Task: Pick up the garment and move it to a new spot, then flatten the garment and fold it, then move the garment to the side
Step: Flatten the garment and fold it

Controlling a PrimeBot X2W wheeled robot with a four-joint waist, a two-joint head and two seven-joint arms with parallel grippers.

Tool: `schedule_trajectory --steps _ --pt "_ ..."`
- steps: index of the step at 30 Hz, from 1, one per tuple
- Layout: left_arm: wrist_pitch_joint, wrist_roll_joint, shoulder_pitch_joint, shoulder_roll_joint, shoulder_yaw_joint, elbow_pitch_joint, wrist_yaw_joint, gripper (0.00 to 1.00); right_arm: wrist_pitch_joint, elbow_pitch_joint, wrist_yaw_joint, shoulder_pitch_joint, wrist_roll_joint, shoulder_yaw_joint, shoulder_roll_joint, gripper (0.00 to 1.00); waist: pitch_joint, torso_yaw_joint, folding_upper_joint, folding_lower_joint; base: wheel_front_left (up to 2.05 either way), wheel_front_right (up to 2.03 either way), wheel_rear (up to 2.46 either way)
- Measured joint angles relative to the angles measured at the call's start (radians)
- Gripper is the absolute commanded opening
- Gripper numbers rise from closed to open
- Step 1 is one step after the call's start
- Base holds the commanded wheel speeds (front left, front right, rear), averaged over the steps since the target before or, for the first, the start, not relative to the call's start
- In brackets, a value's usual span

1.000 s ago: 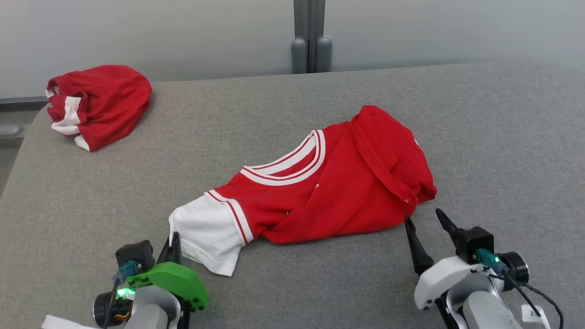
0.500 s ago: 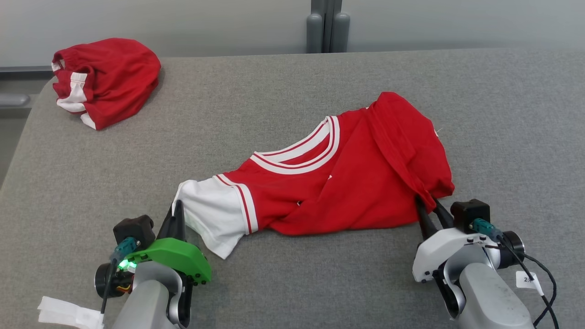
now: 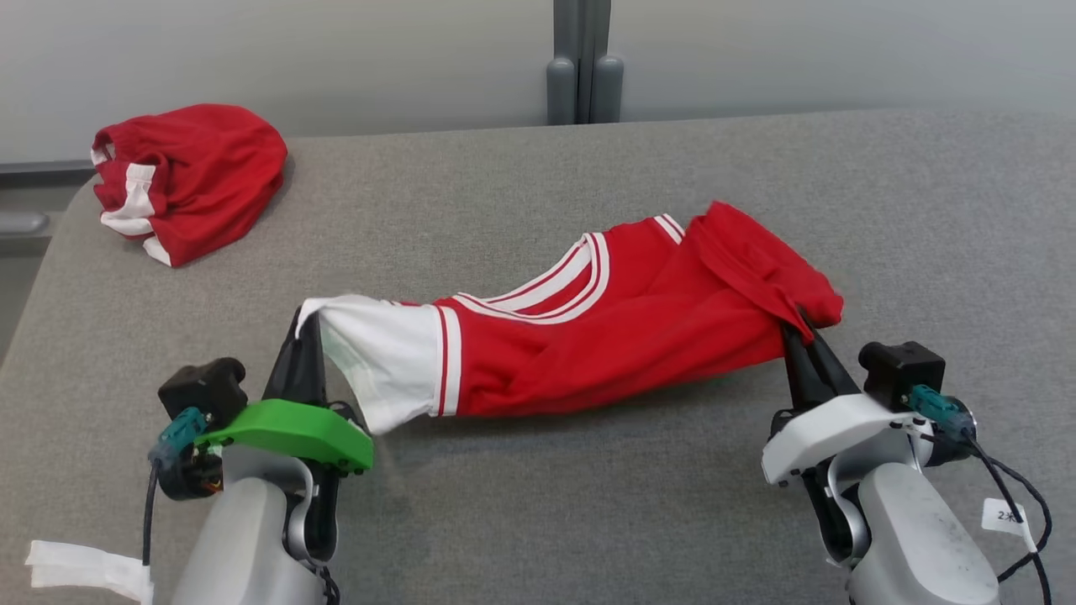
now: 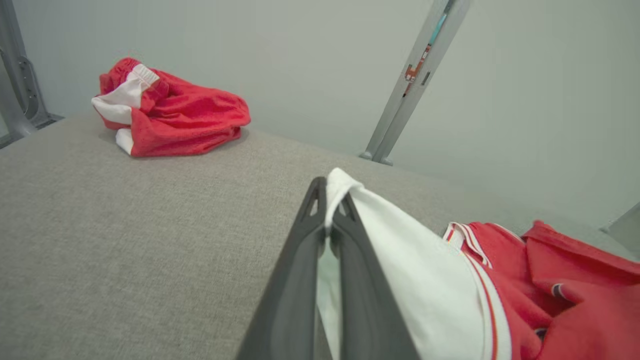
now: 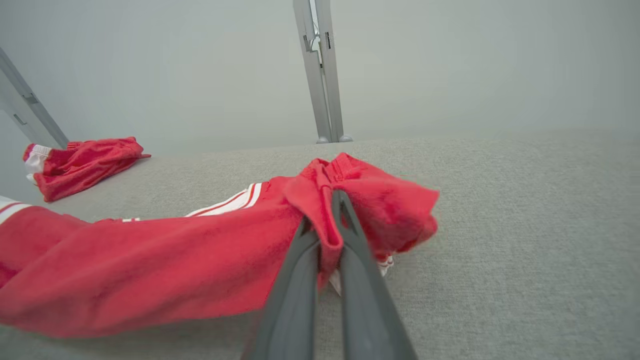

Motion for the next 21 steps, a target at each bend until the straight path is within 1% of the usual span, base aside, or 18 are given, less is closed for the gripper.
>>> schedule_trajectory --steps 3,6,9,11,14,17,19,21 --pt "-0.002 -0.018 0.001 0.0 -0.001 -0.074 -0.003 0.0 0.013 -0.094 0.0 0.037 -0.001 -0.016 0.0 0.0 -0.02 -0.007 0.0 0.0 0.0 0.0 0.0" --pt "0.006 -0.029 0.011 -0.001 -0.019 -0.135 -0.002 0.0 0.051 -0.191 0.0 0.08 -0.002 -0.032 0.0 0.0 -0.039 -0.015 0.0 0.0 0.0 0.0 0.0" --pt "0.021 -0.036 0.041 -0.001 -0.041 -0.177 0.008 0.0 0.081 -0.251 0.0 0.127 -0.002 -0.048 0.0 0.0 -0.051 -0.021 0.0 0.0 0.0 0.0 0.0" --pt "0.031 -0.053 0.063 -0.001 -0.056 -0.194 0.018 0.0 0.099 -0.265 0.0 0.155 -0.004 -0.062 0.0 0.0 -0.053 -0.024 0.0 0.0 0.0 0.0 0.0" --pt "0.039 -0.085 0.105 -0.002 -0.084 -0.2 0.041 0.0 0.115 -0.247 0.0 0.19 -0.004 -0.071 -0.001 0.0 -0.046 -0.023 0.0 0.0 0.0 0.0 0.0" --pt "0.04 -0.116 0.139 -0.002 -0.111 -0.185 0.063 0.0 0.112 -0.183 0.0 0.207 0.005 -0.073 0.0 0.0 -0.035 -0.021 0.0 0.0 0.0 0.0 0.0" --pt "0.035 -0.14 0.158 -0.002 -0.13 -0.169 0.077 0.0 0.092 -0.129 0.0 0.211 -0.021 -0.062 -0.001 0.0 -0.025 -0.019 0.0 0.0 0.0 0.0 0.0" --pt "0.03 -0.153 0.168 -0.002 -0.14 -0.152 0.086 0.0 0.07 -0.088 0.0 0.21 -0.009 -0.054 0.001 0.0 -0.017 -0.017 0.0 0.0 0.0 0.0 0.0"
